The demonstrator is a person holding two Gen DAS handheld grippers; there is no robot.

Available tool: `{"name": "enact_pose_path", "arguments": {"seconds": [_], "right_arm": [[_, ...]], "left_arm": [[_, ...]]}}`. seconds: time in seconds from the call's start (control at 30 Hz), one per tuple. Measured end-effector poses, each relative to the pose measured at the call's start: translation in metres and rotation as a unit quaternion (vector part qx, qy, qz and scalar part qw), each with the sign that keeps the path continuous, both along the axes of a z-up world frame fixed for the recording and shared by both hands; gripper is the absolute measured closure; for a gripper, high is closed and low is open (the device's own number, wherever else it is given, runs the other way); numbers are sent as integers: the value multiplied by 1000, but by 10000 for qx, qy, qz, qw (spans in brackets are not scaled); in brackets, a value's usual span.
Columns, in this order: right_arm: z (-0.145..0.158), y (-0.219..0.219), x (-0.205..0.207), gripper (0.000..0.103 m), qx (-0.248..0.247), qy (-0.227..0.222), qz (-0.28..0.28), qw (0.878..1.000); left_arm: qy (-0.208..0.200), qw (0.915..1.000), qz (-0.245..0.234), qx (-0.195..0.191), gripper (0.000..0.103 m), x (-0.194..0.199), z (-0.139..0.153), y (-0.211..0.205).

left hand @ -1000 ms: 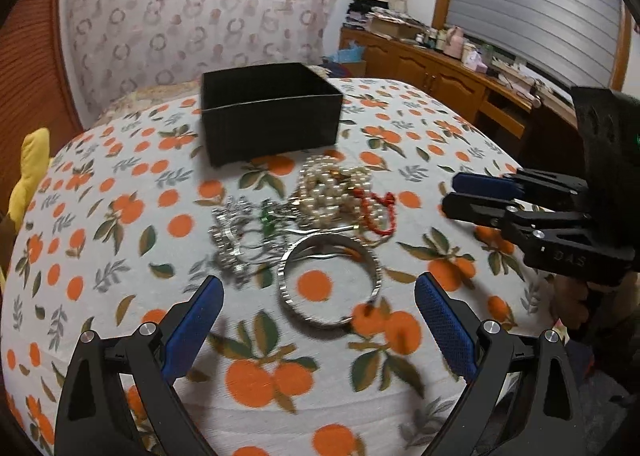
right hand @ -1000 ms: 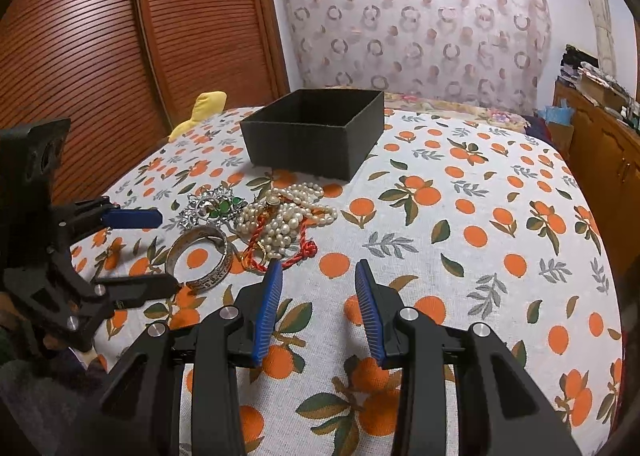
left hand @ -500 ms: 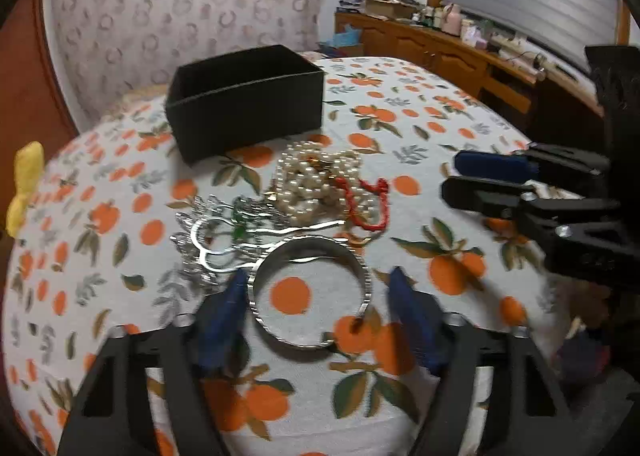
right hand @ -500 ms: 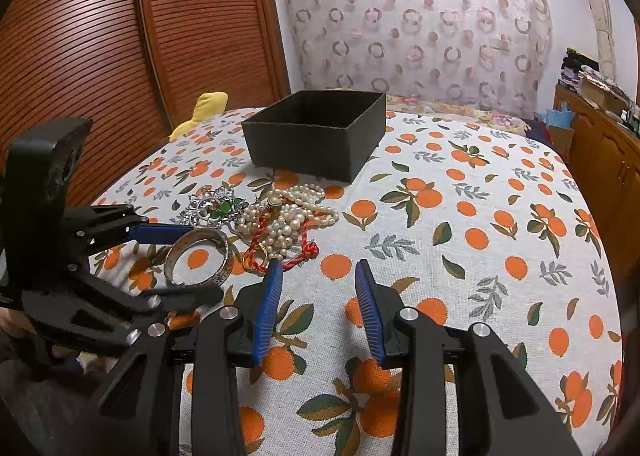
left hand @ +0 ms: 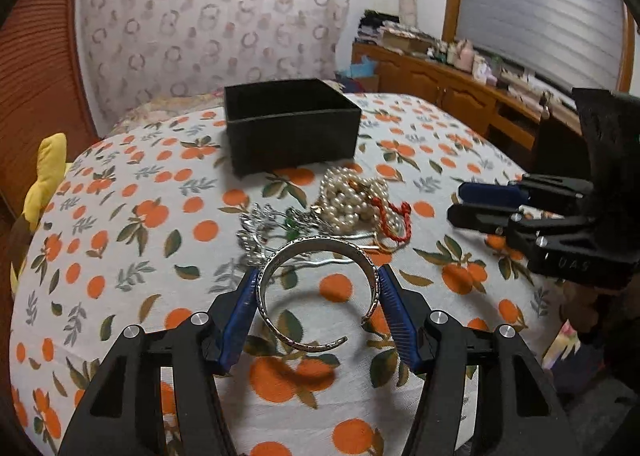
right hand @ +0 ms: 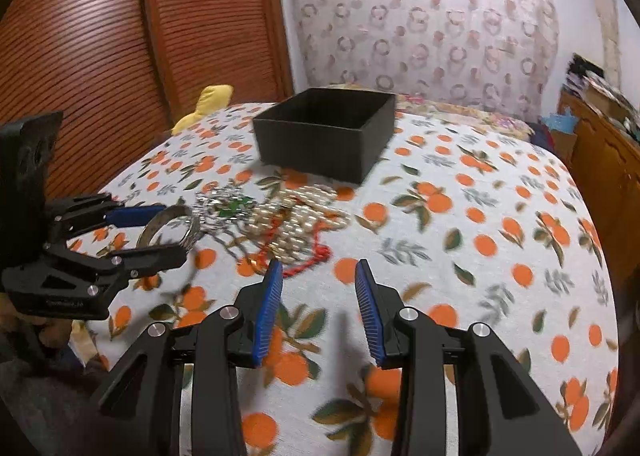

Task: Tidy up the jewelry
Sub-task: 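Grasp the pearl necklace by its red string with the right tool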

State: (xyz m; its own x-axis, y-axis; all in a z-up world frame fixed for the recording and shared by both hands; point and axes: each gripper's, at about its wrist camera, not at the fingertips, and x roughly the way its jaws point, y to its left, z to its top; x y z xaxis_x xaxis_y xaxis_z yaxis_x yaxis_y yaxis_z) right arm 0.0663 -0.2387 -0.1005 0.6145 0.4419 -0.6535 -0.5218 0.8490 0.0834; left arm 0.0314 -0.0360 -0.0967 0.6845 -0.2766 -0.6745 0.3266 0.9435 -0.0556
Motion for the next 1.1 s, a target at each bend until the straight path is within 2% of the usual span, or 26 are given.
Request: {"name": "enact_pose_path", "arguments": {"seconds": [0.2, 0.3, 0.53, 0.73, 0.8, 0.93, 1.1], "right_arm": [[8, 33, 8, 78, -349, -114, 310, 9988], [4, 45, 15, 81, -532, -44, 382, 9978], [0, 55, 24, 81, -547, 83, 387, 9977], [-7, 65, 31, 90, -831, 63, 383, 9958], [-8, 66, 31, 97, -925, 44, 364, 9950], [-5, 56, 30, 98, -793, 16, 325, 9963], [15, 37, 25, 98, -515, -217, 191, 9983]], "left_arm": [[-47, 9999, 81, -138, 46, -4, 0, 9], [-23, 9998, 76, -187, 46, -5, -2, 11], [-8, 9997, 73, -230, 46, -5, -4, 12], [-7, 9997, 73, -226, 46, -5, -4, 12], [-11, 9997, 75, -223, 46, -5, -4, 12], [-16, 9997, 81, -228, 46, -5, -5, 13], [-27, 9997, 78, -227, 46, -5, -5, 13]]}}
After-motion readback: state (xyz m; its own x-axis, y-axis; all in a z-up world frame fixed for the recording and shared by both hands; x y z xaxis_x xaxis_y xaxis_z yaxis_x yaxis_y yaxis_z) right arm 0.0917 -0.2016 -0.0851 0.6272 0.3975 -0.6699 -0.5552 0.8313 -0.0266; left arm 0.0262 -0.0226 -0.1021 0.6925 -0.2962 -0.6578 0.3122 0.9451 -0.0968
